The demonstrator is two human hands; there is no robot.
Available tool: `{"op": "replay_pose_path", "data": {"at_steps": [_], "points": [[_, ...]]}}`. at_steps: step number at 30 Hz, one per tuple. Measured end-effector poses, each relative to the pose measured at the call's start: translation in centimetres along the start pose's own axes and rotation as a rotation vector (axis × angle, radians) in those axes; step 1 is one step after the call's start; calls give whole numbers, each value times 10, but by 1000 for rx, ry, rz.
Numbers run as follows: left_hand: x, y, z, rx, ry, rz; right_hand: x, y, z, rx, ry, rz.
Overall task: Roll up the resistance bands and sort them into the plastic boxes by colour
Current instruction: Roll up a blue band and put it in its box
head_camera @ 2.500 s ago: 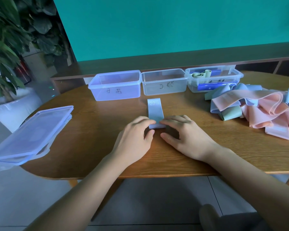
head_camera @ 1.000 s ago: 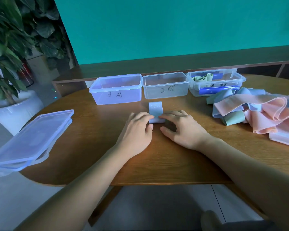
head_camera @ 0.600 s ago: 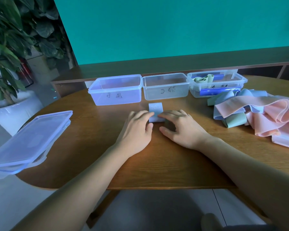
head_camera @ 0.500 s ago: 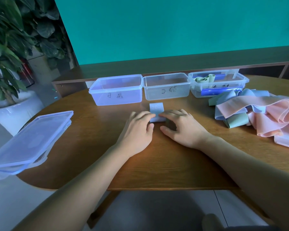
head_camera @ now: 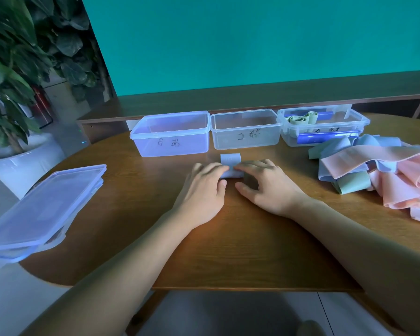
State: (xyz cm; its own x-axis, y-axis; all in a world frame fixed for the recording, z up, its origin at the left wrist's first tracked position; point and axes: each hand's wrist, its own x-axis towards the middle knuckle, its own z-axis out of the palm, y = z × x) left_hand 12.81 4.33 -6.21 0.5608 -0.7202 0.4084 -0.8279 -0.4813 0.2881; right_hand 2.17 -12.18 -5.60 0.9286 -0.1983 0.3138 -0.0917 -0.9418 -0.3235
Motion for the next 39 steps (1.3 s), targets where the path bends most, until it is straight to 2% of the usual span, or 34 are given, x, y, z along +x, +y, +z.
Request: {"op": "replay_pose_path", "data": {"at_steps": [14,23,29,39], "points": [[12,-2,3,23,18,8,14,6,4,-1,34,2],[21,-6,8,52,-43,-15,15,7,2,30,98,-16],[23,-6,8,53,19,41,22,9,4,11,55,7],[33,-9,11,30,-37,11,30,12,3,40,94,-11]]}}
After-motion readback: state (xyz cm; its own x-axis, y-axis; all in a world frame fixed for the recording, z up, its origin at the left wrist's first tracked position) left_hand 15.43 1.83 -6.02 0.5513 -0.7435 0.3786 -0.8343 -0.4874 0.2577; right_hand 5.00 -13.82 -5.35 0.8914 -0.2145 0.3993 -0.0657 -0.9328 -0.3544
